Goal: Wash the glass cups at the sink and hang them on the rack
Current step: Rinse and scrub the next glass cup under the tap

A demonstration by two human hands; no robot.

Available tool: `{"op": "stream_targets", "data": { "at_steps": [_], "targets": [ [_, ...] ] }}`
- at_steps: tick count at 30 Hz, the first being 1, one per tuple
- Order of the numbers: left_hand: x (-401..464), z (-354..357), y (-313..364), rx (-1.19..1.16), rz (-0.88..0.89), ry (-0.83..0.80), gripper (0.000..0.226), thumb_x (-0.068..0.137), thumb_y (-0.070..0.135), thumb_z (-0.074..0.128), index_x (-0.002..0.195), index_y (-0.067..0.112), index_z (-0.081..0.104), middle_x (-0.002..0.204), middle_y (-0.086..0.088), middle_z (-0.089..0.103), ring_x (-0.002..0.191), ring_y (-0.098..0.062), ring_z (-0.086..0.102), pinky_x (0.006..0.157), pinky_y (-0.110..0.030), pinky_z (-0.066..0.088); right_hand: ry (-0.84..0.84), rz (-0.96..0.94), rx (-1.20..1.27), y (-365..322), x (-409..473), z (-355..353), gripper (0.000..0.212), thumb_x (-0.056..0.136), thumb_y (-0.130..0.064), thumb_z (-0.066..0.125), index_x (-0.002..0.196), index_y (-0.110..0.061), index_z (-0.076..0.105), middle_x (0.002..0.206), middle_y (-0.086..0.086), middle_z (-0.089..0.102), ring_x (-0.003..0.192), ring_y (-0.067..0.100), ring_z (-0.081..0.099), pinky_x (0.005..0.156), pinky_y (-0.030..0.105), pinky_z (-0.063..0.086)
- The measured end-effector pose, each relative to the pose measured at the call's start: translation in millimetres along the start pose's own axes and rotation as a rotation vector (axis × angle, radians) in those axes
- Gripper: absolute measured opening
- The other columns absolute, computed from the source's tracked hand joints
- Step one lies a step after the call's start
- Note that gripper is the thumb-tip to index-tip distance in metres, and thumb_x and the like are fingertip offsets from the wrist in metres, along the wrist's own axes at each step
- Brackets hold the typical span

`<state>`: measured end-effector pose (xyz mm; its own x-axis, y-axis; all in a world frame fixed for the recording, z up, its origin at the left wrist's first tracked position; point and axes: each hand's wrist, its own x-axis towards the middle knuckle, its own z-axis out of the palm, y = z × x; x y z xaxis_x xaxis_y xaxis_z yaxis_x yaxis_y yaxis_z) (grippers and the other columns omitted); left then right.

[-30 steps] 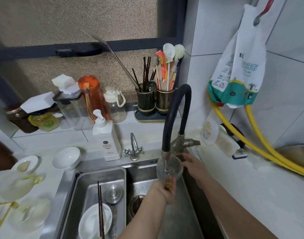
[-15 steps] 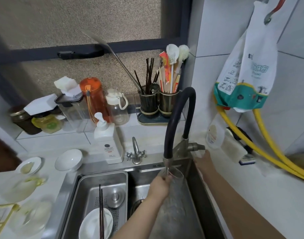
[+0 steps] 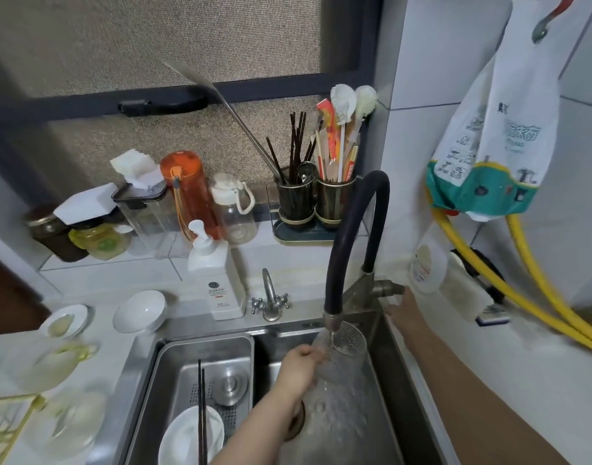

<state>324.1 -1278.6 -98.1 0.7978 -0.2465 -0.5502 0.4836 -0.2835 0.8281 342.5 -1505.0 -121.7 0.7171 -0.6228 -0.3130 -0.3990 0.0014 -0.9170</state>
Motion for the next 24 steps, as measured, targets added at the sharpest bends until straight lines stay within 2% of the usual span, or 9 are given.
{"op": "stream_targets", "data": {
  "at_steps": [4, 7, 10, 13, 16, 18, 20, 22, 24],
  "targets": [
    [1, -1, -2, -0.071, -0.024, 0.007, 0.022, 0.095, 0.018, 0.056, 0.073, 0.017, 0.057, 0.071, 0.001, 0.058, 0.054, -0.011, 0.045, 0.054, -0.023, 0.039, 0.001, -0.001, 0.042, -7, -8, -3, 0.054, 0.092, -0.005, 0.056, 0.141, -0.007, 0.034, 0.141, 0.012, 0.044, 0.129, 0.031, 0.042, 0.110, 0.045, 0.035],
    [-1, -3, -2, -0.076, -0.028, -0.004, 0.020, 0.094, 0.018, 0.057, 0.074, 0.016, 0.057, 0.070, 0.001, 0.060, 0.048, -0.009, 0.048, 0.051, -0.021, 0.041, -0.008, -0.007, 0.048, -7, -9, -4, 0.060, 0.096, -0.006, 0.051, 0.148, -0.006, 0.022, 0.149, 0.015, 0.033, 0.137, 0.032, 0.033, 0.113, 0.040, 0.028],
    [-3, -3, -2, -0.089, -0.041, -0.016, 0.020, 0.094, 0.016, 0.056, 0.074, 0.016, 0.057, 0.068, 0.001, 0.059, 0.043, -0.007, 0.048, 0.047, -0.019, 0.041, -0.020, -0.029, -0.018, -5, -12, -3, 0.069, 0.096, -0.012, 0.052, 0.151, -0.009, 0.011, 0.155, 0.015, 0.024, 0.142, 0.032, 0.025, 0.117, 0.046, 0.023],
    [-5, -3, -3, -0.099, -0.031, -0.003, 0.021, 0.094, 0.014, 0.057, 0.073, 0.016, 0.057, 0.065, 0.002, 0.058, 0.041, -0.005, 0.045, 0.047, -0.020, 0.037, -0.030, -0.061, 0.017, -6, -21, -2, 0.060, 0.094, -0.008, 0.054, 0.146, -0.011, 0.024, 0.147, 0.013, 0.036, 0.136, 0.032, 0.035, 0.114, 0.046, 0.030],
    [-6, -7, -5, 0.039, 0.067, 0.027, 0.024, 0.091, 0.015, 0.061, 0.067, 0.015, 0.061, 0.052, 0.010, 0.053, 0.045, -0.005, 0.042, 0.050, -0.021, 0.034, -0.119, -0.024, 0.036, -6, -42, 10, 0.037, 0.090, 0.002, 0.051, 0.124, -0.011, 0.043, 0.117, 0.009, 0.053, 0.105, 0.018, 0.054, 0.091, 0.029, 0.045],
    [-6, -11, -8, 0.206, 0.202, 0.047, 0.035, 0.088, 0.014, 0.065, 0.055, 0.013, 0.058, 0.049, 0.011, 0.051, 0.049, -0.004, 0.042, 0.055, -0.024, 0.035, -0.219, 0.044, 0.062, -2, -56, 24, 0.026, 0.093, -0.009, 0.049, 0.119, -0.012, 0.052, 0.118, 0.008, 0.059, 0.097, 0.015, 0.057, 0.077, 0.026, 0.046],
    [-9, -14, -9, 0.366, 0.318, 0.061, 0.032, 0.087, 0.014, 0.066, 0.055, 0.012, 0.061, 0.071, 0.007, 0.055, 0.068, -0.006, 0.051, 0.070, -0.022, 0.037, -0.269, 0.130, 0.072, -3, -68, 35, 0.026, 0.098, -0.021, 0.043, 0.115, -0.012, 0.060, 0.118, 0.011, 0.062, 0.104, 0.024, 0.058, 0.088, 0.038, 0.048],
    [-13, -17, -10, 0.504, 0.394, 0.055, 0.014, 0.089, 0.015, 0.064, 0.079, 0.008, 0.072, 0.103, 0.007, 0.052, 0.099, -0.010, 0.054, 0.087, -0.016, 0.037, -0.296, 0.190, 0.063, -3, -75, 42, 0.036, 0.100, -0.031, 0.041, 0.108, -0.006, 0.065, 0.109, 0.014, 0.067, 0.103, 0.028, 0.061, 0.095, 0.041, 0.046],
    [-17, -23, -14, 0.675, 0.523, 0.037, 0.017, 0.090, 0.016, 0.061, 0.098, 0.006, 0.073, 0.125, 0.002, 0.050, 0.117, -0.015, 0.051, 0.101, -0.018, 0.037, -0.324, 0.178, 0.022, -1, -85, 46, 0.040, 0.098, -0.037, 0.045, 0.107, -0.005, 0.068, 0.108, 0.014, 0.068, 0.103, 0.027, 0.063, 0.098, 0.041, 0.047]
  ]
}}
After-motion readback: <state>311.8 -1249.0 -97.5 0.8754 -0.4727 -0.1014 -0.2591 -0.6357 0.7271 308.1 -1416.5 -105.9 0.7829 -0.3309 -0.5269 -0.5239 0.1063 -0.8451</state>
